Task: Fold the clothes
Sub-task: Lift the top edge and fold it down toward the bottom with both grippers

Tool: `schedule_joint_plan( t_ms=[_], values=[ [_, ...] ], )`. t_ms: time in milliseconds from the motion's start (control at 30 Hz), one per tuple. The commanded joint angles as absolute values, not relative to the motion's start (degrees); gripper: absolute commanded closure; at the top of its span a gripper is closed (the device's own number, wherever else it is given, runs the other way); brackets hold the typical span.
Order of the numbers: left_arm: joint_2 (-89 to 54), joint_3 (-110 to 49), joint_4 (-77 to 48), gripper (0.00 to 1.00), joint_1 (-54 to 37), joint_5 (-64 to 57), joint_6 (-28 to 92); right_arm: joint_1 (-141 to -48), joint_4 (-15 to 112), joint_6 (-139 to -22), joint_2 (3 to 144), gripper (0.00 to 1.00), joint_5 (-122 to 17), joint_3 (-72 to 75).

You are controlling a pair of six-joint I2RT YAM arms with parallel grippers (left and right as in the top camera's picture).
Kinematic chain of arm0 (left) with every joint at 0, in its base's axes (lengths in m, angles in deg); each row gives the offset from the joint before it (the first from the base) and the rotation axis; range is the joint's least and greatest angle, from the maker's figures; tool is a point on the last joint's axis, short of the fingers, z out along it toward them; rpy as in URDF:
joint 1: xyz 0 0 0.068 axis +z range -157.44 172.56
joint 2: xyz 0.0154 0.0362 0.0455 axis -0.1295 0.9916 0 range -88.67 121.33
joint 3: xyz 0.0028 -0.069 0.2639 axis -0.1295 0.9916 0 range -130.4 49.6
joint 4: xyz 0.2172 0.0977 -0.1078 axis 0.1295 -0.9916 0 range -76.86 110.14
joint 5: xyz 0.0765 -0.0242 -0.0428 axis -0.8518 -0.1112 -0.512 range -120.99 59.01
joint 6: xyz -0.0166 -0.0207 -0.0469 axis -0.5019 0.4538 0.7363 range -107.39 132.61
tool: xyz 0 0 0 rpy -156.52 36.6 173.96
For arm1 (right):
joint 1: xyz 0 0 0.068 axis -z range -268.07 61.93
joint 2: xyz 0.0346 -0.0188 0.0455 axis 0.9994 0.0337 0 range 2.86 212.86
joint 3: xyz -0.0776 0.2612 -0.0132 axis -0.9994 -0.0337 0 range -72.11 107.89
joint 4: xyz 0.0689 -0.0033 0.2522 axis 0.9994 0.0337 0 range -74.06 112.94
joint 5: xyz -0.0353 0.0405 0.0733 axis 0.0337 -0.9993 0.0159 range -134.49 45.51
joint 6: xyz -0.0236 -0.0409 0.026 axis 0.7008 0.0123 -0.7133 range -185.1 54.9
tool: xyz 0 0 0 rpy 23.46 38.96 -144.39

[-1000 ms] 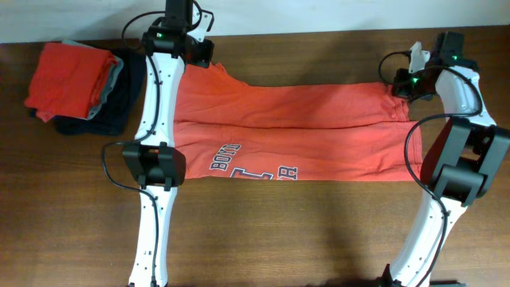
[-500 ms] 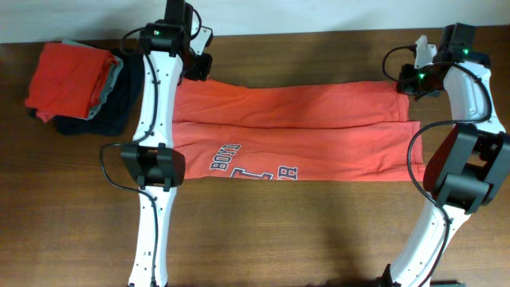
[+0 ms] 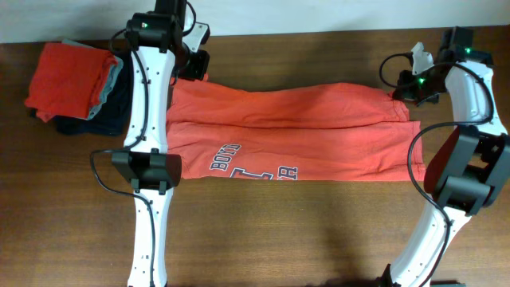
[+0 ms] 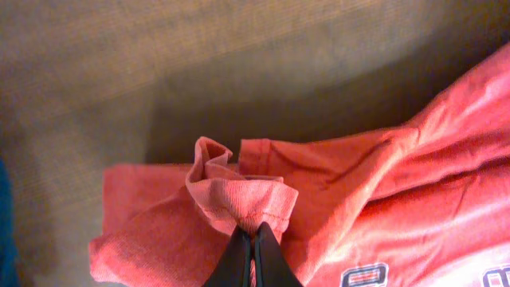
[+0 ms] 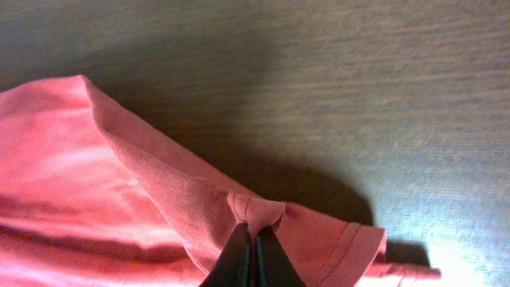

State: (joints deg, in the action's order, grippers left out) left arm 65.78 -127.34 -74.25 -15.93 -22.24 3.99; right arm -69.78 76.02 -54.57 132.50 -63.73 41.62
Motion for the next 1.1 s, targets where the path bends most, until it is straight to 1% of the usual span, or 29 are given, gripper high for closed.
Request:
schedule_joint_plan(
  t_ms=[0,300,600,1067],
  values=[
    [64.3,-128.26,-76.42,0.99,-15.54,-21.34,5.5,-70.09,77.11,-53.04,127.43,0.96,-65.29,42.26],
    [62.66,-128.26,-76.59,0.99,-15.51,-21.34,7.03,-70.03,82.58,-51.78,121.4,0.96,-64.83,42.26],
    [59.79,-126.53,-76.59,0.99,-15.16,-21.52,9.45,-70.0,87.17,-50.27,120.53,0.96,-64.83,42.26],
    [54.11,-105.07,-76.59,0.99,-13.55,-19.97,9.63,-69.98,91.38,-48.85,120.48,0.96,-58.69,42.24]
  ],
)
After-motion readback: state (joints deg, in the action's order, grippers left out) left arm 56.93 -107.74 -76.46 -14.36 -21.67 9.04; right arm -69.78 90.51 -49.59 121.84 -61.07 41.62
